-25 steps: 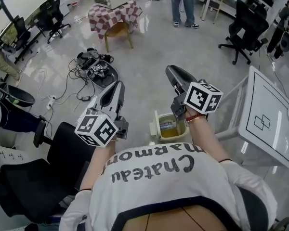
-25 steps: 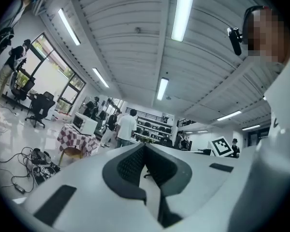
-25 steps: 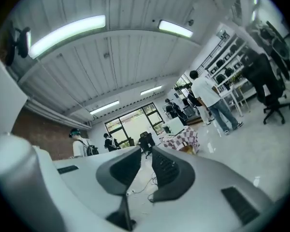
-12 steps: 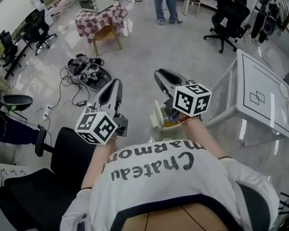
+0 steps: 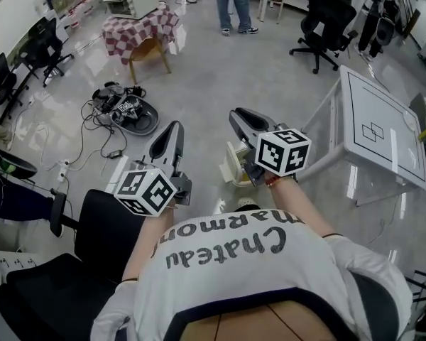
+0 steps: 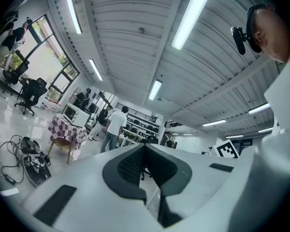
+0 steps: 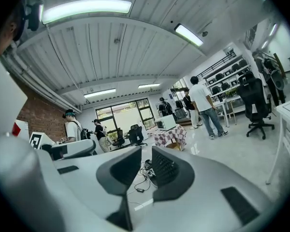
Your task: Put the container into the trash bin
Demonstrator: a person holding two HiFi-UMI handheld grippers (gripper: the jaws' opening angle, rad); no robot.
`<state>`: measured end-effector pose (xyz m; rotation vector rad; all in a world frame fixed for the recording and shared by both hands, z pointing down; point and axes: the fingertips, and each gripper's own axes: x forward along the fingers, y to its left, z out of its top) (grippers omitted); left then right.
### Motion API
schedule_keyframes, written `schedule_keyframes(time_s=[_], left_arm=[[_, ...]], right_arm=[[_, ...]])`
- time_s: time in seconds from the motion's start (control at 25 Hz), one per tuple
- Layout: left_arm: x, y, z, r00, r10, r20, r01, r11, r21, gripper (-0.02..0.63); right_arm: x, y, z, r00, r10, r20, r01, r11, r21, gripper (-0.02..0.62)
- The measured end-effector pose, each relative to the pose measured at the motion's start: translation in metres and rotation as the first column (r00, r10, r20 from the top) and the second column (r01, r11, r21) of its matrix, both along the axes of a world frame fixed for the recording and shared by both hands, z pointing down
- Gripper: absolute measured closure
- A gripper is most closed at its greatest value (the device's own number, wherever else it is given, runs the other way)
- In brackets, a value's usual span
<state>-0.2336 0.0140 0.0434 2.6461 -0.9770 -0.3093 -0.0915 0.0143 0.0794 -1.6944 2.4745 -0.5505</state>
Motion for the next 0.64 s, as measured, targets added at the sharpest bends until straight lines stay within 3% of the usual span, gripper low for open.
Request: schedule_keyframes(time_s=[0.64], left_arm=[[-0.010,0.011,0.010,1.000,0.031,0.004,-0.031,0.999,-0.032,0.583]], right_arm=[[-0.007,0.016,0.009,0.999,0.034,-0.017,-0.035,0.999,-0.041,0.517]])
